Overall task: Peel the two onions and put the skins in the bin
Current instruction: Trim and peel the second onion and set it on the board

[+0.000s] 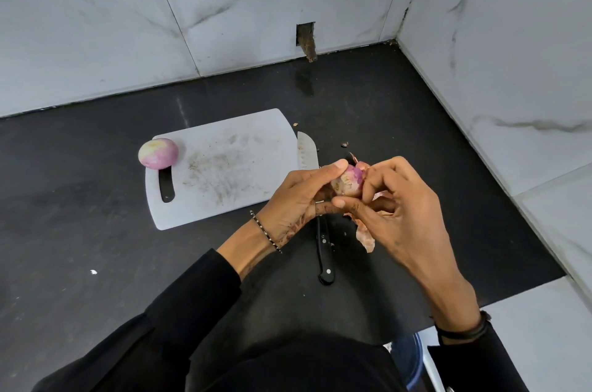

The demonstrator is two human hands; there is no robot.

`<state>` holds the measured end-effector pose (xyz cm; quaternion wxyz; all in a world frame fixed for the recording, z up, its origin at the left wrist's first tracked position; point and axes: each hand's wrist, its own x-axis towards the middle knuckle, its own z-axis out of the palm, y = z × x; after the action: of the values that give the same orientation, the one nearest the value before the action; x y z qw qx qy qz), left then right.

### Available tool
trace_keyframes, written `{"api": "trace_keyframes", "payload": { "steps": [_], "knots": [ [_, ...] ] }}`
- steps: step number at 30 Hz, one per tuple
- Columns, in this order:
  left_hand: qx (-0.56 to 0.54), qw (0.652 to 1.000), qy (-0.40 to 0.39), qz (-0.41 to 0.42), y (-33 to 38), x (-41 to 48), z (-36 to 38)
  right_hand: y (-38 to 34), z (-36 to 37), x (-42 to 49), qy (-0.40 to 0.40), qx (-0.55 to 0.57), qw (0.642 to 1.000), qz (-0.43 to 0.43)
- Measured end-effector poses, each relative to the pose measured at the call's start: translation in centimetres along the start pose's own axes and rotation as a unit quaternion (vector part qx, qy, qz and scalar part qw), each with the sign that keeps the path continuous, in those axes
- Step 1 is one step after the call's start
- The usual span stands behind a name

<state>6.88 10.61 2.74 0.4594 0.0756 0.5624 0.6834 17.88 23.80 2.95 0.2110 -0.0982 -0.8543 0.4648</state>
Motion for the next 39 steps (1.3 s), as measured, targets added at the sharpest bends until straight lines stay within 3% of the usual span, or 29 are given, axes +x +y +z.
{"api": "trace_keyframes", "payload": {
  "steps": [5, 14, 18, 27, 33, 39],
  "knots": [
    [0.000, 1.000, -0.005, -0.008, -0.2, 0.1, 0.0, -0.1, -0.2, -0.1, 0.004, 0.053, 0.998, 0.033],
    [0.073, 0.997, 0.029, 0.001, -0.5, 0.2, 0.4, 0.1, -0.6, -0.2, -0.020, -0.025, 0.999, -0.024],
    [0.119, 0.992, 0.050, -0.001, -0.5, 0.4, 0.5, 0.2, -0.1, -0.2, -0.004, -0.037, 0.999, -0.008],
    [0.108, 0.992, 0.066, -0.021, 0.2, 0.8, 0.6, 0.4, 0.5, -0.5, 0.059, -0.044, 0.997, 0.021],
    [0.123, 0.990, 0.069, -0.008, 0.4, 0.8, 0.9, 0.3, 0.8, -0.6, 0.064, -0.066, 0.994, -0.062],
    [0.183, 0.978, 0.102, 0.007, 0.1, 0.8, 0.7, 0.5, 1.1, -0.8, 0.032, -0.073, 0.995, -0.060]
  ]
}}
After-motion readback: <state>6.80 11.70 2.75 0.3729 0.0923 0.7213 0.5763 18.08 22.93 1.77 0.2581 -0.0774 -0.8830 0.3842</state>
